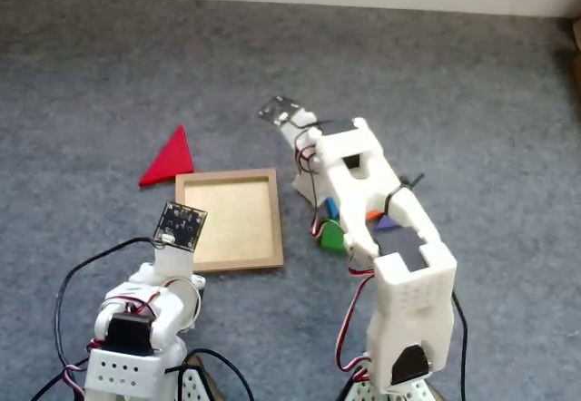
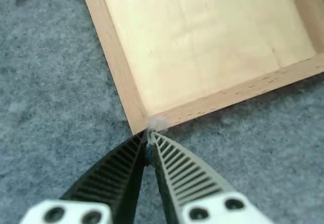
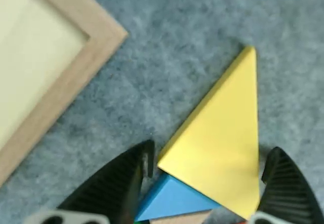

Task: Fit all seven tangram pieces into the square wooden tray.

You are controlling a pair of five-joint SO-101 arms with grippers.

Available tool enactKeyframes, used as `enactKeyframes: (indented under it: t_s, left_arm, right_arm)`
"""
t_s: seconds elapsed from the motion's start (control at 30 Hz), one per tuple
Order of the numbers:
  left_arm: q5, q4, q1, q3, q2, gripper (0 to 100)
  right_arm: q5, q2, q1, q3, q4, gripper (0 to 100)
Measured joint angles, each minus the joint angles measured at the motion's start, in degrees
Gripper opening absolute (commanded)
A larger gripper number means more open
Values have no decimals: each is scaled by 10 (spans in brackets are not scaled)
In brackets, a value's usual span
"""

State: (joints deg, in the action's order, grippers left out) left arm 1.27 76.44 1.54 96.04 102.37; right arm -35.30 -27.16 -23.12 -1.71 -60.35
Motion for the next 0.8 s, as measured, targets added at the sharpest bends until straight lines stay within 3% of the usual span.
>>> enactKeyframes:
  t_s: [0.13, 0.8]
  left_arm:
    - [0, 0, 0, 0, 0, 6]
    - [0, 0, 0, 0, 0, 6]
  right_arm:
    - [-2, -6, 1, 12, -17, 222]
    - [11, 54, 4, 11, -63, 217]
